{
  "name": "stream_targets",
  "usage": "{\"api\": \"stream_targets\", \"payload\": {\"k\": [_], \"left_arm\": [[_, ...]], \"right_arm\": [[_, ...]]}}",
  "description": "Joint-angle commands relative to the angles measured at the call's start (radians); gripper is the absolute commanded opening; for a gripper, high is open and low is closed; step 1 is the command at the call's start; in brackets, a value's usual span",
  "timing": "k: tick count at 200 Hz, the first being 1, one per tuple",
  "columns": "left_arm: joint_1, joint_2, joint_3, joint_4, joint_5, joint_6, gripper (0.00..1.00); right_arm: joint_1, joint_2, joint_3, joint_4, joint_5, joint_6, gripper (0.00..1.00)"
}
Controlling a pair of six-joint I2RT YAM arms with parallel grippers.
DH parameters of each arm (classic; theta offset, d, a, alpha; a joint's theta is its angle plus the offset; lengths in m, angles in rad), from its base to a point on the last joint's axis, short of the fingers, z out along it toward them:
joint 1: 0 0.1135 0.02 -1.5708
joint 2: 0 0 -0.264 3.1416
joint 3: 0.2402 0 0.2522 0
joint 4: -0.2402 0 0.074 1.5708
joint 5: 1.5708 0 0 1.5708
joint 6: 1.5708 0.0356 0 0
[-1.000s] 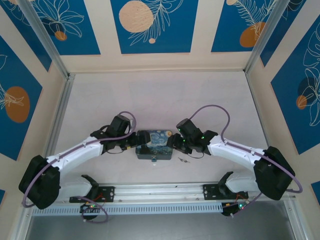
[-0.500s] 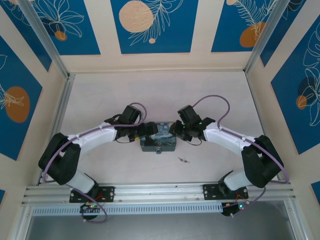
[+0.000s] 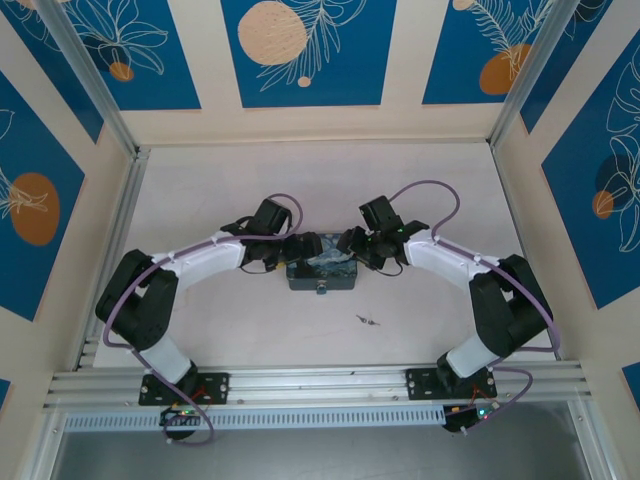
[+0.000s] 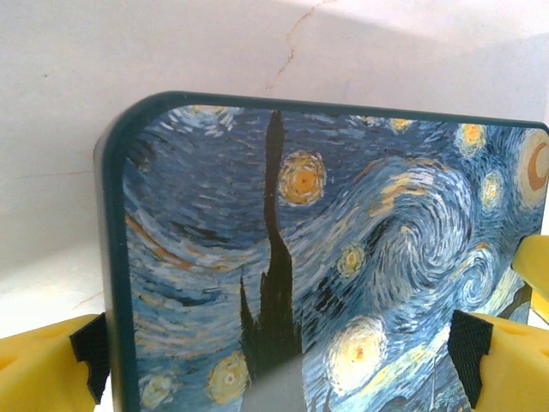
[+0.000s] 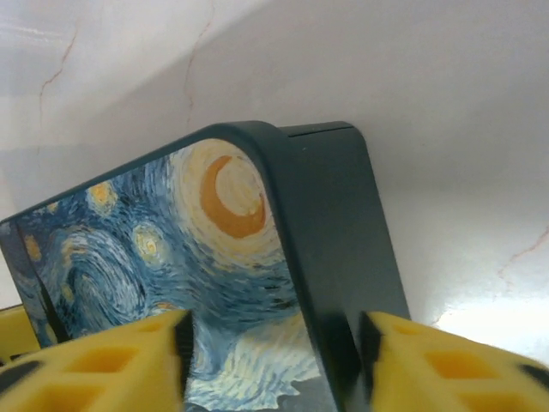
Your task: Unlock the padlock with the key
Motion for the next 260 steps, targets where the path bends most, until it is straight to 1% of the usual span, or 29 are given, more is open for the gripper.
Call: {"api": "stream_targets", "payload": {"k": [1, 16, 40, 53, 69, 101, 134, 173, 199, 214, 228, 260], "left_arm": [[0.007, 0.002, 0.023, 0.027, 0.013, 0.006, 1.0], [0.019, -0.004, 0.027, 0.017, 0.003, 0.012, 1.0], [0.036, -0.022, 0.024, 0.012, -0.013, 0.025, 1.0], [0.042, -0.033, 0.025, -0.003, -0.028, 0.035, 1.0], [0.053, -0.059, 0.018, -0.024, -0.049, 0.05, 1.0], [0.082, -0.154, -0.01, -0.089, -0.09, 0.08, 1.0], [0.085, -0.25, -0.036, -0.143, -0.102, 0.087, 1.0], [0.084, -0.316, -0.07, -0.186, -0.095, 0.051, 1.0], [0.084, -0.359, -0.088, -0.217, -0.09, 0.031, 1.0], [0.084, -0.365, -0.079, -0.239, -0.077, 0.03, 1.0], [0.084, -0.361, -0.067, -0.26, -0.067, 0.027, 1.0], [0.084, -0.36, -0.042, -0.283, -0.031, 0.017, 1.0]], "right_arm": [[0.0, -0.018, 0.024, 0.028, -0.067, -0.015, 0.71], [-0.006, -0.053, 0.02, 0.017, -0.047, -0.018, 0.82], [-0.019, -0.131, -0.004, -0.023, 0.002, -0.018, 0.93], [-0.026, -0.179, -0.02, -0.053, 0.028, -0.021, 0.96], [-0.032, -0.242, -0.04, -0.1, 0.048, -0.039, 0.97], [-0.031, -0.36, -0.09, -0.198, 0.059, -0.083, 0.95], [-0.03, -0.455, -0.151, -0.287, 0.034, -0.131, 0.93], [0.007, -0.593, -0.277, -0.306, 0.038, -0.113, 0.92], [0.025, -0.65, -0.343, -0.308, 0.026, -0.118, 0.9], [0.029, -0.661, -0.37, -0.316, 0.02, -0.131, 0.88], [0.03, -0.662, -0.397, -0.314, 0.011, -0.139, 0.82], [0.034, -0.637, -0.452, -0.262, -0.006, -0.13, 0.73]]}}
